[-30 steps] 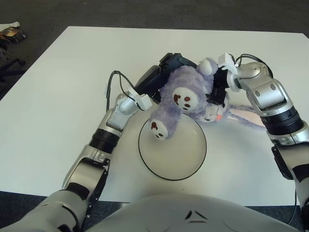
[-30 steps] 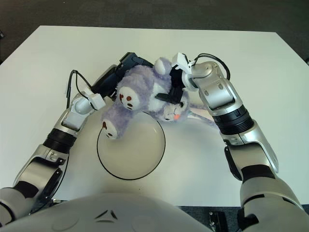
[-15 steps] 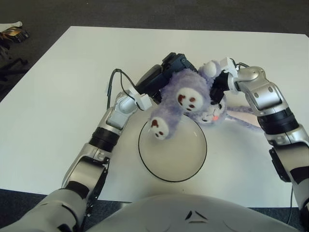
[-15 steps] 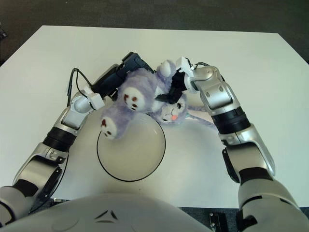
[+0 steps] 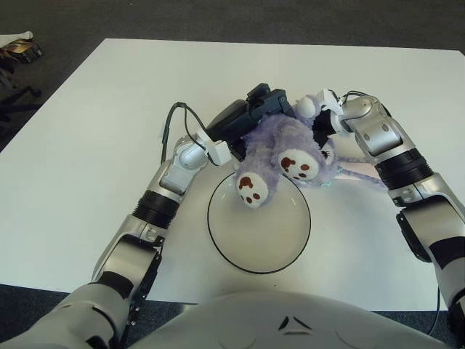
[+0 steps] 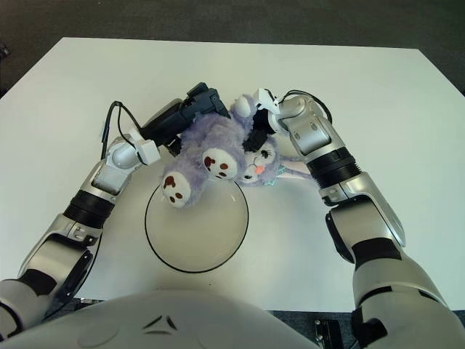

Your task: Put the doll into the plate.

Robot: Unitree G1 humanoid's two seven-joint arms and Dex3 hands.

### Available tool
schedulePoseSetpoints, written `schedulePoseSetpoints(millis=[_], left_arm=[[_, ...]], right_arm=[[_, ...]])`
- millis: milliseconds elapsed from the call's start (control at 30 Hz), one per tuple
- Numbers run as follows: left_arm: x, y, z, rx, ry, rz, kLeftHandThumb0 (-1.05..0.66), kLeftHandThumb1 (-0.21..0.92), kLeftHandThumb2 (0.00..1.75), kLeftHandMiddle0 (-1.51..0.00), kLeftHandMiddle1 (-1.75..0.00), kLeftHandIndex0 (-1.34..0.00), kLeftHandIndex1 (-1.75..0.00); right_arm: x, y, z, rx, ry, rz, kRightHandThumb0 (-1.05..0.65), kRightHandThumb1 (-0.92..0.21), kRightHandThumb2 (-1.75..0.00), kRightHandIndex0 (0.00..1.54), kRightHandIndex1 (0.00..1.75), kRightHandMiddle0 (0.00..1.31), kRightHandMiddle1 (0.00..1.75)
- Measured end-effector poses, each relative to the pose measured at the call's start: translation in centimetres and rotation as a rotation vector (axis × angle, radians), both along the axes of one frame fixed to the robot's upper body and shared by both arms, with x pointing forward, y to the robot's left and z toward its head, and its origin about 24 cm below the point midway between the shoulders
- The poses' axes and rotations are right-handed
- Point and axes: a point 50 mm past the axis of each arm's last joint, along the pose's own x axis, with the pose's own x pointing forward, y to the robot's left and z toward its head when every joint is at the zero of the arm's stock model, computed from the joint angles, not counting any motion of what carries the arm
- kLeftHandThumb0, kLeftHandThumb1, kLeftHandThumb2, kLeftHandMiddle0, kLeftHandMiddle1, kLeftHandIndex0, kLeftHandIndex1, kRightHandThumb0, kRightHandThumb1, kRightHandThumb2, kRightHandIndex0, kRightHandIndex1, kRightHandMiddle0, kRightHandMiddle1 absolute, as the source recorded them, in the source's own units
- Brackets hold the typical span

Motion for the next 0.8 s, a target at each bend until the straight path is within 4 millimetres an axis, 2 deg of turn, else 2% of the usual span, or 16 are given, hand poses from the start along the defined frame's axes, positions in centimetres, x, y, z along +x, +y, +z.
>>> schedulePoseSetpoints(millis=[67, 167, 233, 267, 333, 400, 533, 600, 633, 667, 733, 800], left_arm=[[0.0, 0.0, 0.0, 0.0, 0.001, 0.002, -0.45, 0.39, 1.2, -0.41, -1.75, -0.55, -1.73], [0.0, -0.1, 0.1, -0.004, 0.002, 0.003, -0.15, 0.3, 1.24, -0.49, -1.75, -0.68, -1.5], [0.0, -0.1, 0.1, -0.01, 0.002, 0.003, -0.08, 0.28, 1.25, -0.51, -1.75, -0.72, -1.44], [0.0, -0.2, 0.2, -0.013, 0.002, 0.003, -0.05, 0.27, 1.26, -0.52, -1.75, -0.73, -1.42], [-0.1, -0.1, 0.2, -0.019, 0.001, 0.004, -0.03, 0.26, 1.27, -0.53, -1.75, -0.73, -1.42], [-0.1, -0.1, 0.4, -0.034, -0.002, 0.001, -0.02, 0.25, 1.29, -0.55, -1.75, -0.72, -1.44], [-0.2, 0.0, 0.8, -0.089, -0.007, -0.01, -0.01, 0.15, 1.44, -0.66, -1.75, -0.7, -1.53], [-0.2, 0.0, 0.9, -0.1, -0.006, -0.012, -0.01, 0.1, 1.53, -0.72, -1.73, -0.66, -1.63], [-0.2, -0.1, 1.0, -0.107, -0.006, -0.018, -0.01, 0.08, 1.55, -0.74, -1.73, -0.66, -1.66], [-0.2, -0.2, 1.0, -0.115, -0.004, -0.021, 0.0, 0.06, 1.58, -0.76, -1.72, -0.65, -1.69], [-0.1, -0.2, 1.0, -0.12, 0.007, -0.017, 0.0, 0.03, 1.62, -0.8, -1.7, -0.65, -1.72], [0.0, -0.2, 0.9, -0.117, 0.021, -0.012, 0.0, 0.02, 1.64, -0.81, -1.7, -0.65, -1.73]], right_arm=[[0.0, 0.0, 0.0, -0.001, -0.001, 0.002, -0.01, -0.71, -0.74, 0.44, 1.6, 0.22, 1.61], [0.0, 0.1, 0.0, -0.003, -0.002, 0.004, -0.01, -0.71, -0.74, 0.44, 1.6, 0.22, 1.61], [0.0, 0.1, 0.0, -0.004, -0.002, 0.005, -0.01, -0.71, -0.74, 0.44, 1.6, 0.22, 1.61], [0.0, 0.2, 0.0, -0.004, -0.002, 0.01, -0.01, -0.61, -0.89, 0.47, 1.65, 0.27, 1.63], [-0.4, 0.7, 0.4, -0.007, 0.004, 0.039, -0.01, -0.52, -1.03, 0.51, 1.7, 0.31, 1.64], [-1.0, 1.2, 1.1, 0.005, -0.005, 0.074, -0.01, -0.56, -1.01, 0.4, 1.72, 0.29, 1.69], [-1.6, 1.4, 2.2, 0.076, -0.074, 0.084, -0.01, -0.48, -1.12, 0.4, 1.74, 0.36, 1.73], [-1.7, 1.1, 2.4, 0.081, -0.096, 0.08, -0.01, -0.59, -1.01, 0.37, 1.74, 0.24, 1.74], [-1.9, 0.8, 2.5, 0.098, -0.104, 0.072, -0.01, -0.58, -1.01, 0.39, 1.73, 0.24, 1.74], [-1.9, 0.6, 2.4, 0.104, -0.089, 0.057, -0.01, -0.56, -1.03, 0.42, 1.72, 0.24, 1.74], [-1.7, 0.3, 2.2, 0.083, -0.028, 0.015, 0.0, -0.42, -1.19, 0.55, 1.69, 0.32, 1.74], [-1.6, 0.4, 1.9, 0.052, 0.032, -0.013, 0.0, -0.35, -1.28, 0.6, 1.71, 0.36, 1.75]])
